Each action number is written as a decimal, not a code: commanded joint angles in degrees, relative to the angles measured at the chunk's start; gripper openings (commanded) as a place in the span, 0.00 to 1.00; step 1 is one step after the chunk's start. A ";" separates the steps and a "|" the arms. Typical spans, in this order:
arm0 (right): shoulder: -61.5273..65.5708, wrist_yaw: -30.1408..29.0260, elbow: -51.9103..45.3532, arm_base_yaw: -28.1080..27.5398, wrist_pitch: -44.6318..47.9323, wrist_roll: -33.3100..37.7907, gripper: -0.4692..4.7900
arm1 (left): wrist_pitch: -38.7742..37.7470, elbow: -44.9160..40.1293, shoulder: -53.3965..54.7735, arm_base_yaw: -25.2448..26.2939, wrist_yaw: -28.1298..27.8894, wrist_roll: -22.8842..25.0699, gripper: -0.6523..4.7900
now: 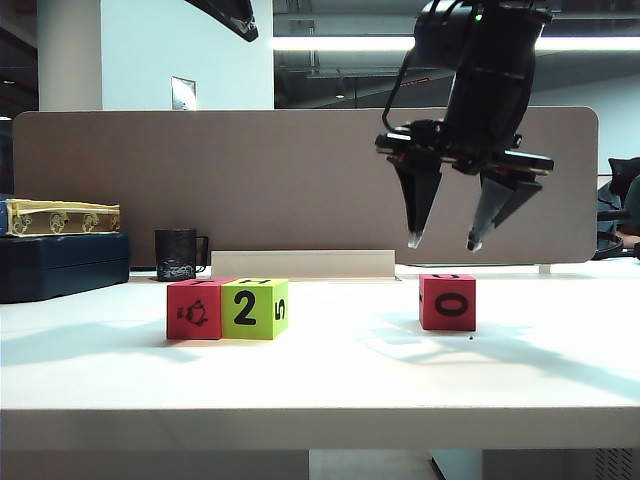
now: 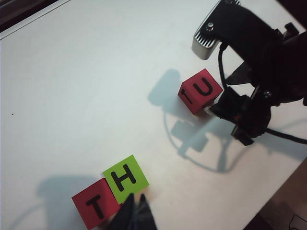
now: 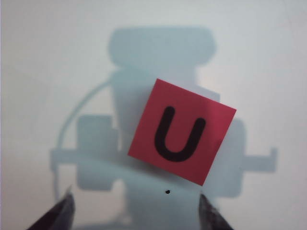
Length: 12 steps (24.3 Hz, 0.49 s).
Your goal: Select the appropriate blocks from the scattered letter blocks on the table and arrange them in a row to spell out "THU".
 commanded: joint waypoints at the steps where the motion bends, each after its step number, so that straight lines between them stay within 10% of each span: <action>1: 0.28 0.61 0.28 0.00 0.48 0.26 0.81 | 0.07 0.20 -0.37 0.04 0.11 0.39 0.11; 12: 2.93 0.37 0.31 -2.43 2.10 0.28 0.82 | 0.15 0.20 -0.37 0.04 0.24 0.37 0.11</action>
